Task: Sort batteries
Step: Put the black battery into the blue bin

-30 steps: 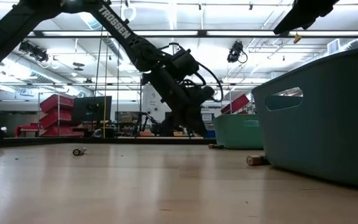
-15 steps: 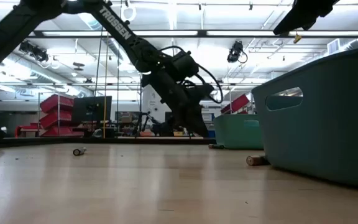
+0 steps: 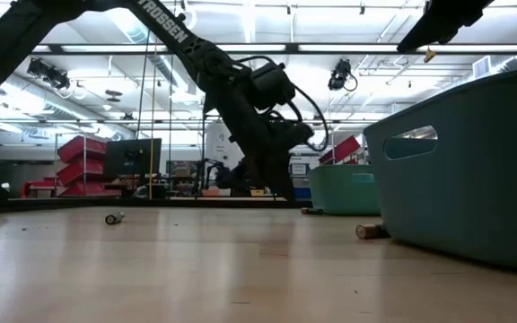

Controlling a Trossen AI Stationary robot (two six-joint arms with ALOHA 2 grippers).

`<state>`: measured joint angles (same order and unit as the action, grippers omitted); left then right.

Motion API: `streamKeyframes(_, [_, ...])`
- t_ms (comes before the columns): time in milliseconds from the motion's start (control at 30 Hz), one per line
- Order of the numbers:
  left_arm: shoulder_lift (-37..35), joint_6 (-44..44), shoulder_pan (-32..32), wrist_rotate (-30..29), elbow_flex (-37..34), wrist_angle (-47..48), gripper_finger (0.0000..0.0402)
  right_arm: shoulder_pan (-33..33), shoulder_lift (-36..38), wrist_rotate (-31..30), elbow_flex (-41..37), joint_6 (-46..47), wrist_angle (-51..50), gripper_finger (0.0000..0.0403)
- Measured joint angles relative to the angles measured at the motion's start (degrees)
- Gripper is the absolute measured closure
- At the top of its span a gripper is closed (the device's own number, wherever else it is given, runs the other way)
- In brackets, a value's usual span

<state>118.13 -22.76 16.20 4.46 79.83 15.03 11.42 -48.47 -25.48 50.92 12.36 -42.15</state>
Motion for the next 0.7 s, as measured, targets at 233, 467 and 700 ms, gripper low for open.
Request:
streamKeyframes(233, [-5.49, -1.32, -4.32, -1.44, 0.04, 17.95, 0.0401, 0.0, 0.0, 0.03, 0.0, 0.09, 0.0, 0.0402])
streamKeyframes(467, [-16.22, -12.57, -13.99, -11.36, -0.3, 45.61, 0.0401, 0.0, 0.0, 0.05, 0.0, -1.04, 0.1, 0.0402])
streamKeyframes(700, [-18.49, -31.76, -21.94, -15.36, -4.46, 53.89, 0.039, -0.04, 0.0, 0.05, 0.0, -2.0, 1.08, 0.0402])
